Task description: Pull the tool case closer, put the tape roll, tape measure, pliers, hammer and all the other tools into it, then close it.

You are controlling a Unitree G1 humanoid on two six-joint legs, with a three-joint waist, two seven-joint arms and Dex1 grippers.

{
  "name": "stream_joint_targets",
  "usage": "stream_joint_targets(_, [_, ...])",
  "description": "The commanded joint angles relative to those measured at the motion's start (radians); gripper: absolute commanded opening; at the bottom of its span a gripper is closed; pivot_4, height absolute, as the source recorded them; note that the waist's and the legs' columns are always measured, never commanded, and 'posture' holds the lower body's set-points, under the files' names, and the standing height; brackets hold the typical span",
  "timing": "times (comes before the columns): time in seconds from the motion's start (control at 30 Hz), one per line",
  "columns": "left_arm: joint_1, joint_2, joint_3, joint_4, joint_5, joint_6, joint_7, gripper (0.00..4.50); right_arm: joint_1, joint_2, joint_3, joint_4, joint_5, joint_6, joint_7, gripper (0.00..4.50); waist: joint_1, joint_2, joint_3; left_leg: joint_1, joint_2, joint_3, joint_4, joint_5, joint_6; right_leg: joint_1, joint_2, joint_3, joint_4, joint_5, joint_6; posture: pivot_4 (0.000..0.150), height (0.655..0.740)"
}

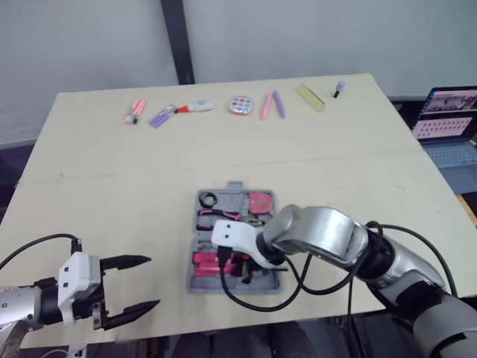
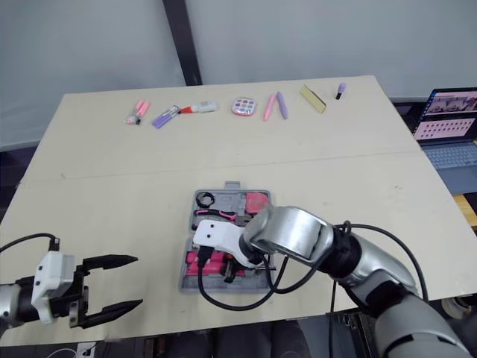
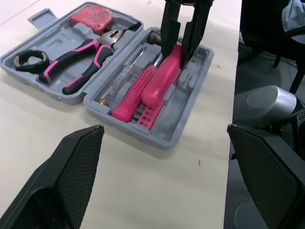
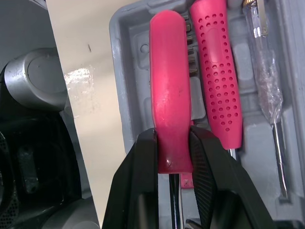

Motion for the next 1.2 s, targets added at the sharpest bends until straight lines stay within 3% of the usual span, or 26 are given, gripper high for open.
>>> stream_joint_targets(0.03, [0.041, 0.016, 0.035, -0.050, -0.001, 0.009, -0.016, 4.50, -0.013, 0.018, 0.025, 0.001, -0.012, -0.031, 0.019, 0.41, -0.007, 0.000, 0.000, 0.000, 0.000, 0.000, 0.000, 0.000, 0.000, 0.000, 0.000, 0.000, 0.000, 0.000, 0.000, 0.150, 0.7400])
stream_joint_targets(1.13, [0.143, 0.003, 0.128, -0.132, 0.001, 0.064, -0.013, 4.50, 0.026, 0.122, 0.094, 0.125, -0.047, -0.099, 0.046, 0.41, -0.016, 0.000, 0.000, 0.000, 0.000, -0.001, -0.001, 0.000, 0.000, 0.000, 0.000, 0.000, 0.000, 0.000, 0.000, 0.150, 0.7400])
stream_joint_targets(1.2, [0.142, 0.003, 0.127, -0.132, 0.001, 0.065, -0.012, 4.50, 0.027, 0.123, 0.084, 0.121, -0.041, -0.095, 0.053, 1.46, -0.016, 0.000, 0.000, 0.000, 0.000, -0.001, -0.001, 0.000, 0.000, 0.000, 0.000, 0.000, 0.000, 0.000, 0.000, 0.150, 0.7400])
